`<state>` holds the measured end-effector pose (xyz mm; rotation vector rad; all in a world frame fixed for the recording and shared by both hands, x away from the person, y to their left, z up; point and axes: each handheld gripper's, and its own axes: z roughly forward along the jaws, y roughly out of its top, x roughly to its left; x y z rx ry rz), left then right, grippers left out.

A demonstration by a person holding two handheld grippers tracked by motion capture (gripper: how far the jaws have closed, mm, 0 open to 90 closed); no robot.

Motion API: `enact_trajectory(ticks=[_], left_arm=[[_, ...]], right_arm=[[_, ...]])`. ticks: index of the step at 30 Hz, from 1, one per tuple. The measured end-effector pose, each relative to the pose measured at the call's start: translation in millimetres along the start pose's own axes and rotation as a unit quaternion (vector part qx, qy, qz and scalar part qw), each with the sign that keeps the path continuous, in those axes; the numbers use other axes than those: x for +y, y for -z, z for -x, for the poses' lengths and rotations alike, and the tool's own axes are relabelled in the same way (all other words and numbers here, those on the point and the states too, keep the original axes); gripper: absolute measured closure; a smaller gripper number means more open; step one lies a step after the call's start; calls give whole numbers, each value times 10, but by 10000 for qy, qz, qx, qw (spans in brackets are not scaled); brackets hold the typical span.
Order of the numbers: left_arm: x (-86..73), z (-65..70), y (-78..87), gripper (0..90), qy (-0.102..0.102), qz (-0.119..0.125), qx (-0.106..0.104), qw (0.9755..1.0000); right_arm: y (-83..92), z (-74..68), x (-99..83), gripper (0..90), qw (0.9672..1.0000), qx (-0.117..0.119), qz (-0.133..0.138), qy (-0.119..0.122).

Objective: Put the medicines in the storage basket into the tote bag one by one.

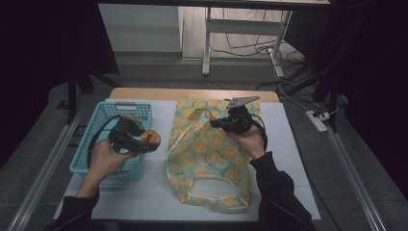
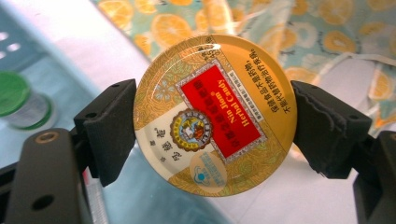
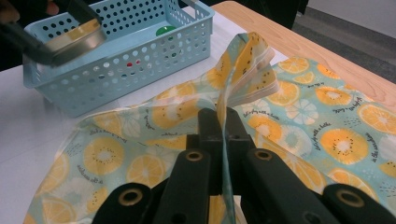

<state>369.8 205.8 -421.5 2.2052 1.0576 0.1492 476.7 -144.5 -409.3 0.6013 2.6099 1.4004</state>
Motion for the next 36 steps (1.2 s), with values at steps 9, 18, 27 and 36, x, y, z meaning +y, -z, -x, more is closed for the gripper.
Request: enact_trajectory(ticks=[9, 18, 27, 36], left_arm=[[126, 212, -106, 207, -265, -21, -254, 9993], [280, 433, -267, 207, -566, -41, -560, 9968], [434, 617, -535, 207, -811, -147, -712, 9941], [544, 724, -802, 207, -964, -199, -795, 9920]], right_arm=[[-5, 21, -12, 900, 10000, -35, -15, -26], [-18, 39, -24, 900, 10000, -57, -42, -43], [-20, 47, -28, 900, 10000, -71, -40, -56], [-11, 56, -28, 900, 9999, -91, -2, -58]])
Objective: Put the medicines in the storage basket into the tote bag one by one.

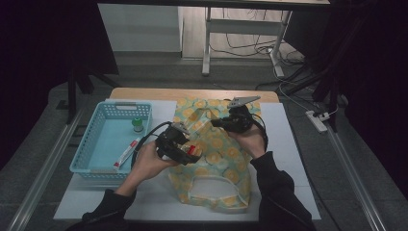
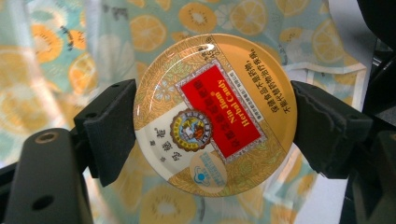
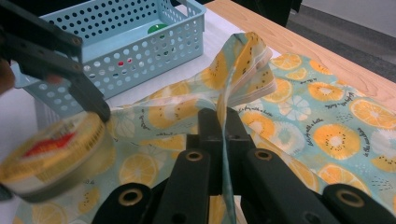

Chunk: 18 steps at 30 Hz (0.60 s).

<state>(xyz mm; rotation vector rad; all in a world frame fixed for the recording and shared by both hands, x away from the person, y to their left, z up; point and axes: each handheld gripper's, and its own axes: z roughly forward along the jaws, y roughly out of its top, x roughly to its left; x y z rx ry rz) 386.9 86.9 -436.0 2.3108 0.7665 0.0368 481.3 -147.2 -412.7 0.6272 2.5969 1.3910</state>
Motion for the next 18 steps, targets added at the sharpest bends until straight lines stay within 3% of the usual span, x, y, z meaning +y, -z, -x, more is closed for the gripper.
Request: enact_trajectory(ticks=[10, 18], left_arm=[[139, 30, -293, 207, -211, -83, 6, 9997], [206, -25, -511, 207, -242, -136, 58, 9996]], right_arm=[[-12, 22, -16, 900, 10000, -21, -6, -34], [-22, 33, -26, 900, 10000, -36, -2, -42]])
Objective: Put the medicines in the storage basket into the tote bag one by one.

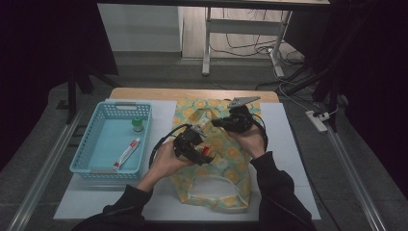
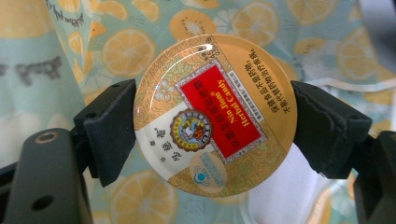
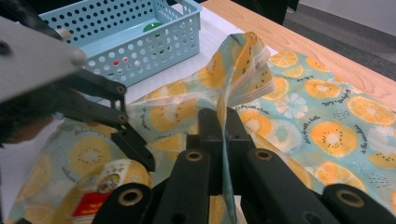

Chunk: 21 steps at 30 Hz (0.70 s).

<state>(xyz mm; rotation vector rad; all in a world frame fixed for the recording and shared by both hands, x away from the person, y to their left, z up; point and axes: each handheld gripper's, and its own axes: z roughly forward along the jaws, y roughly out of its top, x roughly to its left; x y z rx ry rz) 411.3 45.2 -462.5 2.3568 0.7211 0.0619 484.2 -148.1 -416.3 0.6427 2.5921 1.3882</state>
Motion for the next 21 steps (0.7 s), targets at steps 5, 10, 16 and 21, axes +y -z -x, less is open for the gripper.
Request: enact_trajectory(ticks=[5, 10, 16, 21], left_arm=[[37, -46, -123, 207, -11, 2, 56, 10000], [63, -101, -236, 206, 16, -39, 104, 9999], [70, -152, -357, 207, -1, -106, 194, 9998], [60, -209, -454, 206, 23, -160, 292, 9994]], right_arm=[[-19, 1, -10, 900, 10000, -32, -38, -22], [-39, 5, -20, 900, 9999, -65, -84, 0], [-70, 26, -44, 900, 9999, -93, -129, -15], [-99, 48, -68, 900, 9998, -118, -173, -22]])
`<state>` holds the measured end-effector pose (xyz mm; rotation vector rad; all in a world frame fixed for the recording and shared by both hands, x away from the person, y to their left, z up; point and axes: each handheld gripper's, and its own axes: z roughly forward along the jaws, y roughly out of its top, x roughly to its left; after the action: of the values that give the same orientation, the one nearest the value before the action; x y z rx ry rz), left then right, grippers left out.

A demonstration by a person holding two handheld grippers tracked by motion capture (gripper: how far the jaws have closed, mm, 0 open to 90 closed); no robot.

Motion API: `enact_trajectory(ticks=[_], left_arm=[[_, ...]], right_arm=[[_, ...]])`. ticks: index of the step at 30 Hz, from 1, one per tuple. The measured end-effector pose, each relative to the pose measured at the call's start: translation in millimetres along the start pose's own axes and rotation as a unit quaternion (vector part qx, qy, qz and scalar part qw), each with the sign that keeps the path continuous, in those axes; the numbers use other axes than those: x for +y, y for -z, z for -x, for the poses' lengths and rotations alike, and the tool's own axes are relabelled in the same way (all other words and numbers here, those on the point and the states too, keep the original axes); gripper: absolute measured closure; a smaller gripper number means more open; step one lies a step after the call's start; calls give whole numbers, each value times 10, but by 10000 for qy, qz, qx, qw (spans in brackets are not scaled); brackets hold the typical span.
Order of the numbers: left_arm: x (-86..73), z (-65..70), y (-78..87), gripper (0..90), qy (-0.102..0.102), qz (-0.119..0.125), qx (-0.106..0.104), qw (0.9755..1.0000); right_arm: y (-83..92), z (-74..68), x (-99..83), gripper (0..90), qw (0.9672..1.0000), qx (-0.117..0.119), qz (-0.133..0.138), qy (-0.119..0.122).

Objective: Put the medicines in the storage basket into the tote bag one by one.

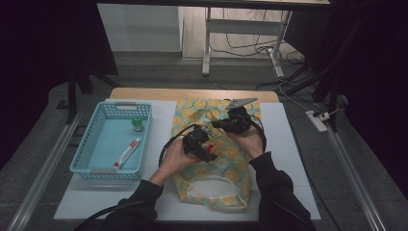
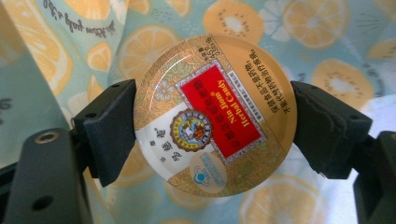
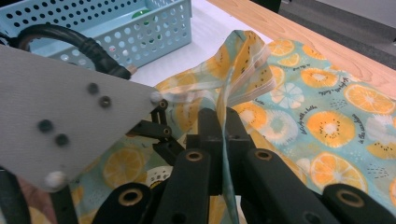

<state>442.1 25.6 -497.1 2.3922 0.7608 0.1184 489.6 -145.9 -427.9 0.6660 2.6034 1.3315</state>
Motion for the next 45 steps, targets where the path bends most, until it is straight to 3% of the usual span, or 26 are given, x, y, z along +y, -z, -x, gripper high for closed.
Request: enact_trajectory(ticks=[18, 22, 31, 39, 45], left_arm=[[-1, -98, -224, 203, 12, -130, 187, 9997], [-4, -92, -236, 196, 102, -110, 265, 9995], [24, -64, -110, 87, 199, 135, -33, 9997], [0, -46, 31, 31, 364, 407, -448, 9975], [-49, -32, 169, 2, 343, 572, -532, 9964]], right_arm=[[-67, 87, -79, 900, 9999, -63, -114, -91], [-79, 79, -82, 900, 9999, -47, -132, -83], [-69, 83, -79, 900, 9999, -41, -105, -75], [-48, 84, -71, 900, 9999, -32, -71, -76], [-48, 85, -72, 900, 9999, -24, -71, -75]])
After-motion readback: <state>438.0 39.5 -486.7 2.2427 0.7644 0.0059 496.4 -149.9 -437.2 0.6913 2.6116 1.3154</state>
